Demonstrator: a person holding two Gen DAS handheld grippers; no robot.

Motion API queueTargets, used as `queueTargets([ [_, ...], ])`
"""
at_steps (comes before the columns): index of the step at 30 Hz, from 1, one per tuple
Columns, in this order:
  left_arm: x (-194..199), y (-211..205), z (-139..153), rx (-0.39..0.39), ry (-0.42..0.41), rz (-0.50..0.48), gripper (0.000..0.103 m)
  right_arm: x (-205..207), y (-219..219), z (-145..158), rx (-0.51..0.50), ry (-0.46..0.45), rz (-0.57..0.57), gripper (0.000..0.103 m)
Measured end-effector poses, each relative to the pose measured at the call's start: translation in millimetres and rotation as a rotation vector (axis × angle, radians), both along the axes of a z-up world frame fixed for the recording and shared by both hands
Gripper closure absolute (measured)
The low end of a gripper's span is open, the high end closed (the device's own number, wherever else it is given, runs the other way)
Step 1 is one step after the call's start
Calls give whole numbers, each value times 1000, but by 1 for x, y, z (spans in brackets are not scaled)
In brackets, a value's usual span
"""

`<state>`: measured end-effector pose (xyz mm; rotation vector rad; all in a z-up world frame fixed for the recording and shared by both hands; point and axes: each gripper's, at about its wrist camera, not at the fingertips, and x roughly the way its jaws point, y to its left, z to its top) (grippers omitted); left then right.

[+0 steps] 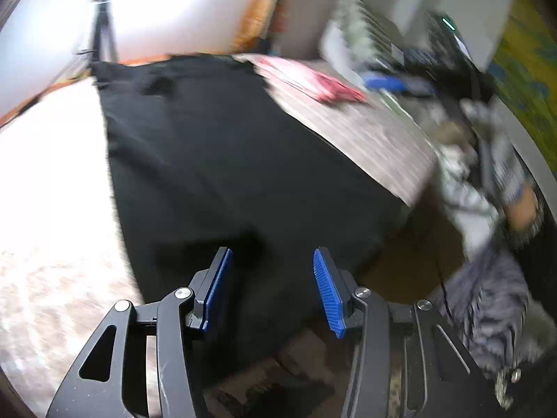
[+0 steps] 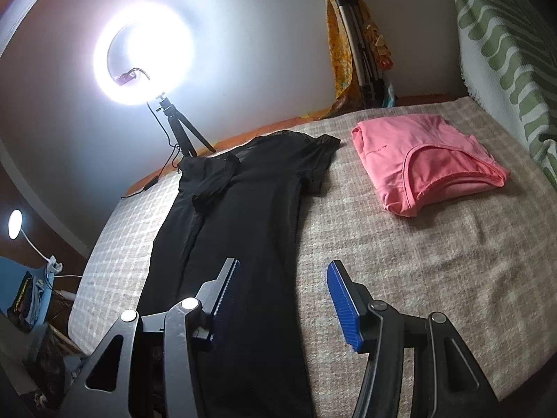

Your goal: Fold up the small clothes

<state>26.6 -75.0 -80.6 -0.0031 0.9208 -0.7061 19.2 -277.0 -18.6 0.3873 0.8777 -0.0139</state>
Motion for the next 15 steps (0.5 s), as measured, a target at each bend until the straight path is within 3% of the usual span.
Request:
queueTargets([
  [4, 25, 13, -4, 77, -46, 66, 57, 1, 3, 0, 4, -1, 10, 48],
  [11, 37, 16, -27, 129, 8, 56, 59, 0, 4, 0, 12, 0, 19, 48],
  [12, 36, 15, -29, 130, 10, 54, 63, 0, 3, 0, 15, 0, 19, 48],
  [15, 34, 11, -28, 131, 12, 53, 89, -1, 2, 1, 18, -2, 15, 48],
])
